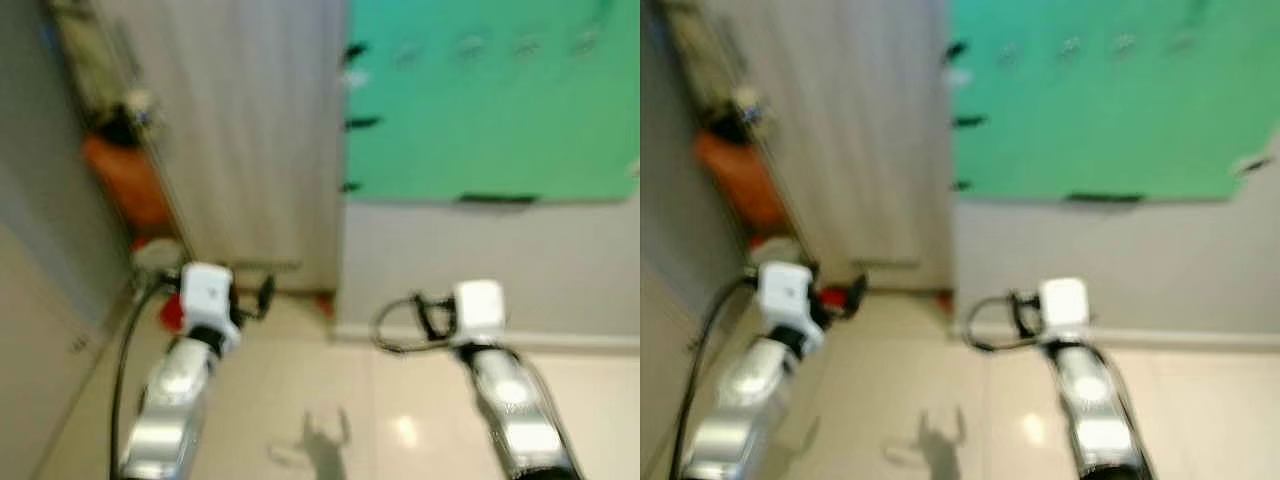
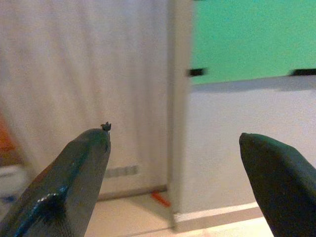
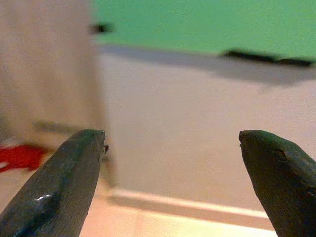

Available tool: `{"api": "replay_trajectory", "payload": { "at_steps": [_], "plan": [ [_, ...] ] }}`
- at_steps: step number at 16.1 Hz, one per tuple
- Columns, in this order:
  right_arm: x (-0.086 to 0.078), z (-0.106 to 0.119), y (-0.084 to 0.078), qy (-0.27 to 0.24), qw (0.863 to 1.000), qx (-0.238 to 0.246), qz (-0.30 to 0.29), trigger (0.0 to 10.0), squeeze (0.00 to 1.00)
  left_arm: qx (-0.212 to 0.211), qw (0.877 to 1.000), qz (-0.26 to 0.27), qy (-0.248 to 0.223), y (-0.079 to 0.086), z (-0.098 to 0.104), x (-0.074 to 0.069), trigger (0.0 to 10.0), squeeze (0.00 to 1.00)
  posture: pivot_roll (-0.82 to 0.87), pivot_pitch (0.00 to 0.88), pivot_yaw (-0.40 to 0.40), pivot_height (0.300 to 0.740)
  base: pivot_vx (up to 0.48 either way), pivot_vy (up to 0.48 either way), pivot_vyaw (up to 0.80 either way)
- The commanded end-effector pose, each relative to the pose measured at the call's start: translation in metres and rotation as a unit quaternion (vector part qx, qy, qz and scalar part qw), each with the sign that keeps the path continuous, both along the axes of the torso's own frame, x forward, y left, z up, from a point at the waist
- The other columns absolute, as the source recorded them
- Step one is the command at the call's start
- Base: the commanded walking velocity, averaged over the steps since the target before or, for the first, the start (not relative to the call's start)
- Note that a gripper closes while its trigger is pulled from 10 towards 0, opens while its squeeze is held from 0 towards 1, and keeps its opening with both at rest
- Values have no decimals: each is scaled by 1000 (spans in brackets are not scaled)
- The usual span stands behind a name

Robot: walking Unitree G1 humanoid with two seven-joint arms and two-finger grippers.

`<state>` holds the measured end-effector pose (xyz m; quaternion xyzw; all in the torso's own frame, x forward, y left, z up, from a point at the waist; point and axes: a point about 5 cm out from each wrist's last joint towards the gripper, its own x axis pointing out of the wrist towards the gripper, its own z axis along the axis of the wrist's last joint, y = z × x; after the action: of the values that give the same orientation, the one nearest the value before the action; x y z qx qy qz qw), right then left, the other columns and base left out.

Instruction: Hang keys on a hook

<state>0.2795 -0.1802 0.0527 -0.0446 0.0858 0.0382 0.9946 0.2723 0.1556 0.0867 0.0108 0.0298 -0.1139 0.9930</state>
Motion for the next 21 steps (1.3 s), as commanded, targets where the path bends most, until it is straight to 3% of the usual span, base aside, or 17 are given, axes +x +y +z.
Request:
{"api": "replay_trajectory", "payload": {
  "at_steps": [1,8,10,13,15,17,20,21],
  "plan": [
    [2,2,10,-9,1000,5,13,10000,0,7,1000,7,1,7,-1,2,10000,0,-104,0,72,740,247,-409,-625],
    [-2,1,2,-15,1000,2,-10,10000,0,20,1000,-18,3,-3,-8,12,10000,0,-160,0,95,740,253,-388,-626],
    [-4,-1,0,-15,1000,4,-17,10000,0,-17,999,-27,15,-4,-9,14,10000,0,-173,0,103,740,0,0,-625],
    [-7,-1,-6,-13,999,12,-37,10000,0,-3,999,-40,-5,-5,-7,15,10000,0,-180,0,103,740,0,0,-627],
    [-8,-2,-8,-12,999,10,-42,10000,0,-24,998,-63,-17,-9,-5,13,10000,0,-179,0,96,740,0,0,-628],
    [-6,1,-8,-18,999,6,-42,10000,0,-18,996,-85,-26,-12,-3,12,10000,0,-179,0,93,740,431,0,-625],
    [-3,7,-13,-38,997,-1,-63,10000,0,-27,996,-81,-27,-13,-4,13,10000,0,-182,0,93,740,480,0,-625],
    [-2,16,-26,-66,992,3,-110,10000,0,-66,997,-47,-17,-7,-7,16,10000,0,-186,0,97,740,480,0,-631]
  ]
}}
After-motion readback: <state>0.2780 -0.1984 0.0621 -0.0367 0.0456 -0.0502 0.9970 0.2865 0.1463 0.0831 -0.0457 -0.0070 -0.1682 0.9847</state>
